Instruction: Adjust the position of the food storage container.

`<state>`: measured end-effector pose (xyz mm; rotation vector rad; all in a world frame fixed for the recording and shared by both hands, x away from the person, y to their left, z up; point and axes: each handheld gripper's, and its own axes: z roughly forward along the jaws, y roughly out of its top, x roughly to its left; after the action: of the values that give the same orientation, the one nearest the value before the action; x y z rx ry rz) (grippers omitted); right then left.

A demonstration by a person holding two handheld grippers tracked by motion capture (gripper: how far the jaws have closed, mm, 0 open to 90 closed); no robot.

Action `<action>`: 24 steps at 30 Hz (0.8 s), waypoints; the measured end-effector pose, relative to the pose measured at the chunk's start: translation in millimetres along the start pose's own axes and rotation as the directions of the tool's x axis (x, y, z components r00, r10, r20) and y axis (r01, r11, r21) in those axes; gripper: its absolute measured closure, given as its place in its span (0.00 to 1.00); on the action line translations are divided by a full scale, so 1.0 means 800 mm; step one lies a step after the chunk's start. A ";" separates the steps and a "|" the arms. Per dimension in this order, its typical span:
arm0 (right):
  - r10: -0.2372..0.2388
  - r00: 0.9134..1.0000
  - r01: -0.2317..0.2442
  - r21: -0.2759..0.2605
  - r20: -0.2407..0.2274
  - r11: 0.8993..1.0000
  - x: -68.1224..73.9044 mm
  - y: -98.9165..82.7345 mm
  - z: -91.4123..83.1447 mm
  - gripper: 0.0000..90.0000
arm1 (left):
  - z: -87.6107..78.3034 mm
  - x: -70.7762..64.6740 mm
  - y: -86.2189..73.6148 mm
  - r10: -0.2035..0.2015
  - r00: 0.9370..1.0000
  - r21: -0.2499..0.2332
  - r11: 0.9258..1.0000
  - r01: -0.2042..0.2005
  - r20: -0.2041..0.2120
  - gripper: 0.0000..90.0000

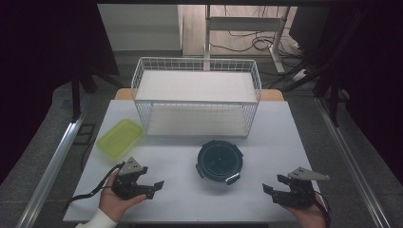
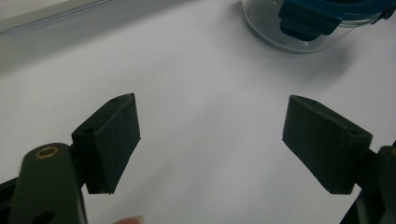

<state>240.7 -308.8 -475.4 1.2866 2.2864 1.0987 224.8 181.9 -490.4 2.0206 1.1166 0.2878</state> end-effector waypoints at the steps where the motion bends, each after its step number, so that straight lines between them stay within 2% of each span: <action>1: -0.007 1.000 0.007 0.004 -0.002 1.000 0.000 0.000 0.001 0.33 | 0.000 0.000 -0.001 0.005 1.000 0.002 1.000 -0.005 -0.003 0.21; 4: -0.020 1.000 0.020 0.016 -0.008 1.000 0.000 0.002 0.004 0.35 | -0.002 -0.002 -0.003 0.017 1.000 0.006 1.000 -0.017 -0.008 0.21; 14: -0.025 1.000 0.025 0.026 -0.003 0.999 0.005 0.010 0.005 0.44 | -0.011 -0.005 -0.006 0.016 1.000 -0.013 1.000 -0.016 -0.004 0.21; 19: -0.026 1.000 0.026 0.039 -0.006 0.999 0.003 0.014 0.007 0.56 | -0.009 -0.004 -0.004 0.016 1.000 -0.011 1.000 -0.016 0.002 0.21; 20: -0.036 0.999 0.036 0.049 -0.010 0.998 0.002 0.015 0.009 0.61 | -0.007 -0.003 -0.003 0.018 1.000 -0.006 1.000 -0.017 0.006 0.21; 24: -0.073 0.997 0.075 0.075 -0.034 0.994 0.002 0.019 0.012 0.72 | -0.004 -0.001 -0.001 0.004 1.000 -0.007 1.000 -0.004 0.019 0.21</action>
<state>254.2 -297.9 -470.4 1.2098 2.3998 1.0227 222.2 183.4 -488.3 2.0163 1.0984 0.2736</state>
